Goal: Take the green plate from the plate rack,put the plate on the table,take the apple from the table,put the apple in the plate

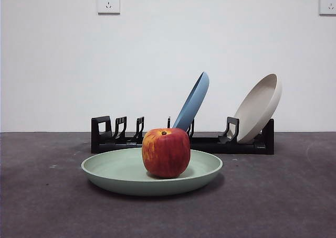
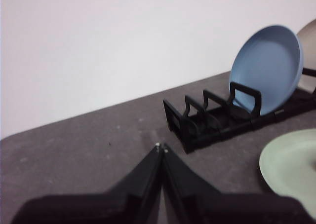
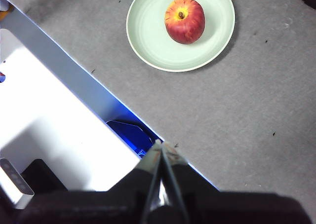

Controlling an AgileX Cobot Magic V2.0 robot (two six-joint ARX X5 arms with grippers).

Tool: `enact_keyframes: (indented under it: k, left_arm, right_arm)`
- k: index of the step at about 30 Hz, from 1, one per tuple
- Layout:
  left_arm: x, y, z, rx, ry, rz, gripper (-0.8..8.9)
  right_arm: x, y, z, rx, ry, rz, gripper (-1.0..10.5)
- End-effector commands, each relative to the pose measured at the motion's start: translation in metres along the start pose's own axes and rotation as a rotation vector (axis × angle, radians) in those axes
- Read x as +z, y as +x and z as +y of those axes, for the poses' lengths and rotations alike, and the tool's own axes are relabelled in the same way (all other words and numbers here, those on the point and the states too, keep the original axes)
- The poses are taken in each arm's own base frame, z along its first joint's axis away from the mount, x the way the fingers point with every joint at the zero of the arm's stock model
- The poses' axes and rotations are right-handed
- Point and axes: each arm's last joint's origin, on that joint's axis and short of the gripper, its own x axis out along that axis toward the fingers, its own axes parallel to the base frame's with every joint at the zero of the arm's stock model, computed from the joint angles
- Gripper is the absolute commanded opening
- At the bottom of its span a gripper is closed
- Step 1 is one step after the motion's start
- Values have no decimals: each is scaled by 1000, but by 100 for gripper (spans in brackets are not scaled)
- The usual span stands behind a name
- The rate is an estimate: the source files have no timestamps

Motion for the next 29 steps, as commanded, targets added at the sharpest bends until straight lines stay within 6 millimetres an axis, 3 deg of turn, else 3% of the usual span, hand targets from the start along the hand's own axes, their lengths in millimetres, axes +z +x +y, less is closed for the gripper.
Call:
enact_keyframes:
  k: [1,14,29]
  left_arm:
    - [-10,0,-1,9,-19,12,-3]
    - [-37,-5,-7,-2,-76,204,-3]
    - [-36,-5,-6,2,-92,193,-3]
  right_arm:
    - [-2,0,0,0,10,14,-15]
    - [-2,0,0,0,10,14,-15]
    - [-2,0,0,0,10,14,-15]
